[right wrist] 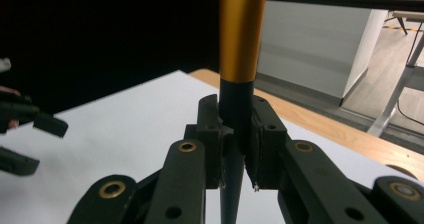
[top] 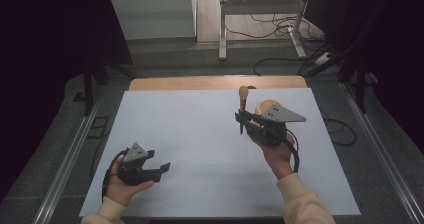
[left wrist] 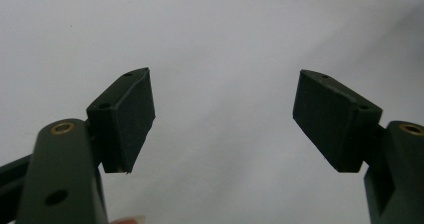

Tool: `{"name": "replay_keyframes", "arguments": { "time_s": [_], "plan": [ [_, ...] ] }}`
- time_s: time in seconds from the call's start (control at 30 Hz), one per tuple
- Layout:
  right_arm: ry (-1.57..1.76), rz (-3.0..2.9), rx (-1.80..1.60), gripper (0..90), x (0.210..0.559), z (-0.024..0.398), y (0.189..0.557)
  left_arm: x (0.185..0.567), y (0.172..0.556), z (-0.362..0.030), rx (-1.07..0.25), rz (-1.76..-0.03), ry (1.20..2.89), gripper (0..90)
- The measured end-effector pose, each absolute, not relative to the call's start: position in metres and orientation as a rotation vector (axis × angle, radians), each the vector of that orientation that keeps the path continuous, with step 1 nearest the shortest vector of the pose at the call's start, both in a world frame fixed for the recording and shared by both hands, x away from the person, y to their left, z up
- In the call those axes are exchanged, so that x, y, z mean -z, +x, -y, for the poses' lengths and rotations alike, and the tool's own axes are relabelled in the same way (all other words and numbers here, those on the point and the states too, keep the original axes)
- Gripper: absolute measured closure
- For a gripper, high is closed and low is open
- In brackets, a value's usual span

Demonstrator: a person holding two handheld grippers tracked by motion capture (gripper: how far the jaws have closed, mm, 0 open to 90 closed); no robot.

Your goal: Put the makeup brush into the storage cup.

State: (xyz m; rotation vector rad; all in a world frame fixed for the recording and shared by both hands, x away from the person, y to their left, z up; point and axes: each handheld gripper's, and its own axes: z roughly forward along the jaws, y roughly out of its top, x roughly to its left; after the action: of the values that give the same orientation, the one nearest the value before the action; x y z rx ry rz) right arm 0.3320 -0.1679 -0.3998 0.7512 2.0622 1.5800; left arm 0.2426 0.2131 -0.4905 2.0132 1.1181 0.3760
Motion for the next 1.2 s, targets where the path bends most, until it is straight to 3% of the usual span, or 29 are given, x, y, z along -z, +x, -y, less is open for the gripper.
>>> {"name": "replay_keyframes", "arguments": {
  "time_s": [1.2],
  "plan": [
    [0.819,-1.952,-1.569,78.3,0.389,0.207,0.357,0.494,0.245,-0.212,-0.347,-1.118,2.054,24.9]
  ]
}}
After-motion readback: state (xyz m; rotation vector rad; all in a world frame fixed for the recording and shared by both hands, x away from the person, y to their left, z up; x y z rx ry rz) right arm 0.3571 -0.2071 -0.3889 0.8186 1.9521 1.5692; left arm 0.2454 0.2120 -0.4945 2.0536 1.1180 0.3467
